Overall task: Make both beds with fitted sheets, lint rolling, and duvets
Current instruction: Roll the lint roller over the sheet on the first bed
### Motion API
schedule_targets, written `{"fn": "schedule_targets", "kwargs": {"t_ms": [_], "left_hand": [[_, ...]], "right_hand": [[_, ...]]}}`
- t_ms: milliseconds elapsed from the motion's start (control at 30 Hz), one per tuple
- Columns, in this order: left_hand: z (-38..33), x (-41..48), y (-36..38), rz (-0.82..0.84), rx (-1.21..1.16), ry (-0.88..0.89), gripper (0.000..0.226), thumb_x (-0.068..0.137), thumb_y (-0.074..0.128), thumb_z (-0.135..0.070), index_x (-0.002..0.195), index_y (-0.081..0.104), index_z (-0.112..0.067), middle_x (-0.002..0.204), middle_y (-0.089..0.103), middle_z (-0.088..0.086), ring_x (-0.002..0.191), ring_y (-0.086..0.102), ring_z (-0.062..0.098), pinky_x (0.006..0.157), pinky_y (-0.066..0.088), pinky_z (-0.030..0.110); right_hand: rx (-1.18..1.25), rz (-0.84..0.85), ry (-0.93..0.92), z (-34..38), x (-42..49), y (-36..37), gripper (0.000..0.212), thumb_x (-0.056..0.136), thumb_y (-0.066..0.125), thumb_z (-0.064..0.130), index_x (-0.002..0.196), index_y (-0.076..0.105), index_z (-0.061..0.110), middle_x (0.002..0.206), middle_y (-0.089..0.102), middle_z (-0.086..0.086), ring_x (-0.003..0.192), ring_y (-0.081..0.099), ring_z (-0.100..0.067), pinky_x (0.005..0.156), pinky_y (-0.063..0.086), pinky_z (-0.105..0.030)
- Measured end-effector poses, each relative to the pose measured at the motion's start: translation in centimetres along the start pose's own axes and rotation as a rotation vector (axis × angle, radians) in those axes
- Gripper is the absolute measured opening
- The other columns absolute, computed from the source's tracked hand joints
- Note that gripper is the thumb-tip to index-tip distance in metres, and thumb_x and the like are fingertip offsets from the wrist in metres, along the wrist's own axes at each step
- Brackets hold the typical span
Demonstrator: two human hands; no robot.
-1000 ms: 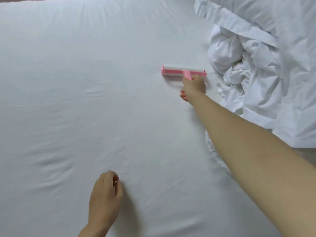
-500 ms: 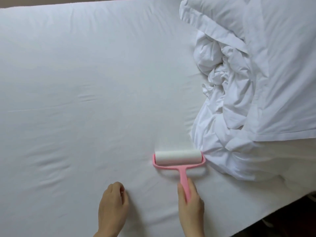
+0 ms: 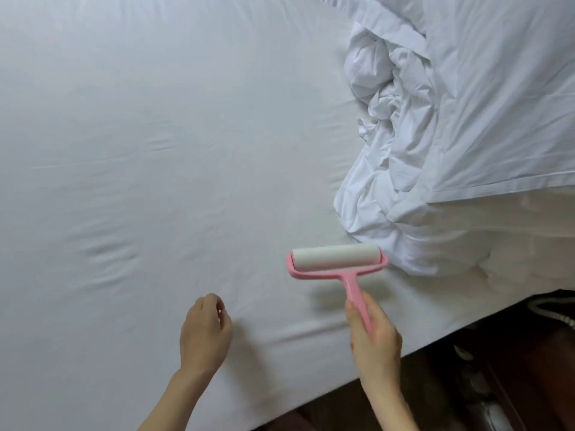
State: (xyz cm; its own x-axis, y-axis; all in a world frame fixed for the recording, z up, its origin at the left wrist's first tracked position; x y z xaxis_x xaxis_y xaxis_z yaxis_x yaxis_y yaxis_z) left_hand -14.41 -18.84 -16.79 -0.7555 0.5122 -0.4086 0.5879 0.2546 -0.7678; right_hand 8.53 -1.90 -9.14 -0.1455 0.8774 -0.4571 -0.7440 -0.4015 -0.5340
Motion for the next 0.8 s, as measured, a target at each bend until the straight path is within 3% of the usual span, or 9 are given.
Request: {"fn": "schedule_targets", "kwargs": {"t_ms": [133, 267, 367, 500, 667, 733, 800], "left_hand": [[0.2, 0.1, 0.6, 0.013, 0.019, 0.012, 0.009, 0.087, 0.052, -0.004, 0.082, 0.05, -0.011, 0.08, 0.052, 0.0, 0.074, 0.05, 0.021, 0.061, 0.041, 0.032], [1.0, -0.5, 1.5, 0.036, 0.034, 0.015, 0.007, 0.087, 0.051, -0.005, 0.083, 0.05, -0.011, 0.082, 0.053, 0.0, 0.076, 0.05, 0.021, 0.063, 0.043, 0.034], [1.8, -1.0, 2.2, 0.066, 0.054, 0.012, 0.006, 0.087, 0.051, -0.005, 0.084, 0.05, -0.01, 0.082, 0.053, 0.001, 0.076, 0.05, 0.022, 0.064, 0.044, 0.036], [2.8, -1.7, 2.6, 0.09, 0.076, 0.006, 0.007, 0.088, 0.05, -0.005, 0.084, 0.051, -0.011, 0.081, 0.052, 0.0, 0.075, 0.05, 0.021, 0.062, 0.044, 0.034], [7.0, -2.5, 0.5, 0.014, -0.014, -0.22, 0.008, 0.09, 0.048, -0.008, 0.084, 0.052, -0.011, 0.081, 0.054, 0.0, 0.071, 0.051, 0.015, 0.056, 0.039, 0.028], [9.0, -3.1, -0.9, -0.019, -0.03, -0.298, 0.008, 0.091, 0.048, -0.008, 0.084, 0.051, -0.011, 0.081, 0.055, 0.001, 0.07, 0.051, 0.014, 0.055, 0.039, 0.026], [11.1, -3.7, -2.3, -0.035, -0.029, -0.357, 0.009, 0.09, 0.048, -0.008, 0.083, 0.051, -0.011, 0.079, 0.054, 0.001, 0.069, 0.052, 0.015, 0.056, 0.041, 0.027]], "right_hand": [[-0.023, 0.058, -0.112, 4.8, 8.2, 4.0, 0.016, 0.091, 0.053, 0.034, 0.085, 0.06, 0.021, 0.058, 0.043, 0.003, 0.058, 0.045, -0.019, 0.057, 0.043, -0.039], [-0.042, 0.158, -0.134, 5.6, 12.0, 7.4, 0.019, 0.092, 0.051, 0.031, 0.101, 0.062, 0.019, 0.062, 0.047, 0.004, 0.061, 0.047, -0.02, 0.062, 0.046, -0.038], [-0.112, 0.168, -0.083, 1.3, 9.2, 7.8, 0.026, 0.094, 0.05, 0.033, 0.118, 0.059, 0.027, 0.081, 0.057, 0.008, 0.082, 0.057, -0.02, 0.077, 0.049, -0.036], [-0.101, 0.176, 0.08, -7.7, -0.3, 4.3, 0.038, 0.096, 0.049, 0.035, 0.134, 0.051, 0.029, 0.109, 0.061, 0.017, 0.1, 0.058, -0.003, 0.083, 0.046, -0.022], [-0.29, 0.104, 0.236, -12.9, -8.4, 0.2, 0.023, 0.085, 0.065, 0.01, 0.105, 0.064, 0.022, 0.085, 0.068, 0.003, 0.08, 0.063, -0.013, 0.089, 0.052, -0.04], [-0.226, 0.114, 0.251, -10.6, -9.7, 2.1, 0.027, 0.087, 0.063, 0.009, 0.113, 0.065, 0.014, 0.09, 0.069, -0.003, 0.076, 0.061, -0.014, 0.087, 0.05, -0.025], [-0.097, 0.073, 0.158, -5.6, -10.2, 4.6, 0.026, 0.085, 0.066, 0.022, 0.107, 0.065, 0.036, 0.071, 0.067, 0.009, 0.061, 0.058, -0.008, 0.066, 0.049, -0.016]]}}
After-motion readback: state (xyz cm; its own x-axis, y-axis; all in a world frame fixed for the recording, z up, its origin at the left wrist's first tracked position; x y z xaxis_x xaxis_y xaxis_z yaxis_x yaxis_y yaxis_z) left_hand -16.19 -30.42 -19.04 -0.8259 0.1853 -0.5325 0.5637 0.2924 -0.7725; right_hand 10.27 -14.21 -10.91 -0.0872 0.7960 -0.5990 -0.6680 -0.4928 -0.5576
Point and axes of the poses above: each hand's wrist, its own x-axis towards the middle knuckle, its own y-axis out of the palm, z = x × y, the point moved 8 cm from there along x, towards the middle knuckle
